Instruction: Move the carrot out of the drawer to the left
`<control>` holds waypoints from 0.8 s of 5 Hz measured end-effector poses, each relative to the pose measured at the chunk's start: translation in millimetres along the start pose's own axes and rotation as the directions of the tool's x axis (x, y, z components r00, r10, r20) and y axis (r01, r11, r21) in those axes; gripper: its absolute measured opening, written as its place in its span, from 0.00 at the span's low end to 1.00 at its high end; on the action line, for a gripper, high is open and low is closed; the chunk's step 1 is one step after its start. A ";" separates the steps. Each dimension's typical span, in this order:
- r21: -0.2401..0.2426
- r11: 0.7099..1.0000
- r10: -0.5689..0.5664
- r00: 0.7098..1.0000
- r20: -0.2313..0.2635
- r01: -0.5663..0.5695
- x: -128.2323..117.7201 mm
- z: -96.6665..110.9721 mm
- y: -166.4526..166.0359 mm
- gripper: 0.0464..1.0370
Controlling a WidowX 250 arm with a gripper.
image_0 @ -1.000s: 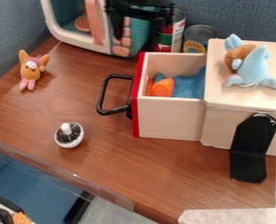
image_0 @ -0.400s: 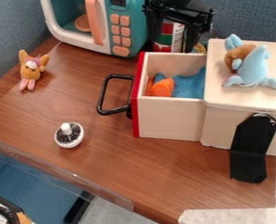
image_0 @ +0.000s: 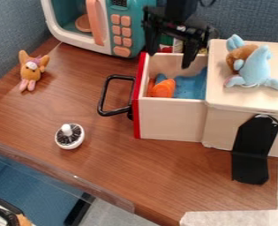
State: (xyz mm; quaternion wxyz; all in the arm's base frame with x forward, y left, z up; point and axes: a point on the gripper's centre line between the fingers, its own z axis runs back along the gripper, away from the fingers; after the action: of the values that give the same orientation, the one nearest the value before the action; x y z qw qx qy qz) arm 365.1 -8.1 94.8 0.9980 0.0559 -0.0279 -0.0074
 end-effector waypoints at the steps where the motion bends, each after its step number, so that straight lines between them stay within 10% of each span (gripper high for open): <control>1: -0.032 0.999 -0.018 0.999 -0.032 0.017 -2.9 -15.1 -5.8 0.96; 4: -0.058 0.998 -0.035 0.995 -0.097 0.030 -6.5 -52.2 -11.3 0.96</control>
State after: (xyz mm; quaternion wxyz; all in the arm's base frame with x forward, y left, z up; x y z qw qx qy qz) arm 361.5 -13.4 41.3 0.9991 0.0286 0.0223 -0.0215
